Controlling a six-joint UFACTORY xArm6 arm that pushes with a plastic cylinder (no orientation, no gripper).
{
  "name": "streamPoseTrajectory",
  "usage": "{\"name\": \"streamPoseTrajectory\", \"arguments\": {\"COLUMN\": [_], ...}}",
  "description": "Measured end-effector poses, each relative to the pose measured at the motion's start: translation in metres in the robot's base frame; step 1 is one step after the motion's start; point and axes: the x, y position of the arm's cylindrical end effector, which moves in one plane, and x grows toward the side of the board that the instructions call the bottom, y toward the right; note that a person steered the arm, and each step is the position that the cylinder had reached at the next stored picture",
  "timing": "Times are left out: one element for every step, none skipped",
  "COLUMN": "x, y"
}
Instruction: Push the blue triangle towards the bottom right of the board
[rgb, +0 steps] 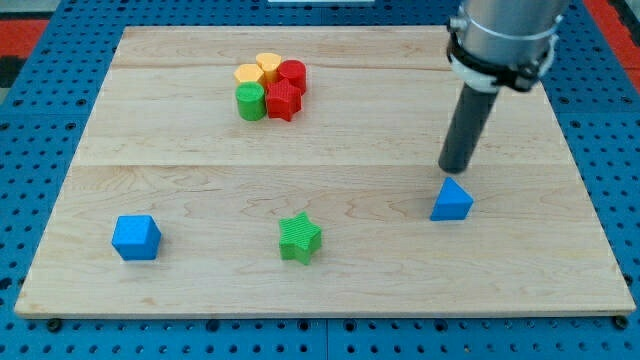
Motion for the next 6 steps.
{"name": "streamPoseTrajectory", "arguments": {"x": [0.003, 0.010, 0.040, 0.056, 0.056, 0.059], "y": [-0.013, -0.033, -0.032, -0.029, -0.017, 0.001]}}
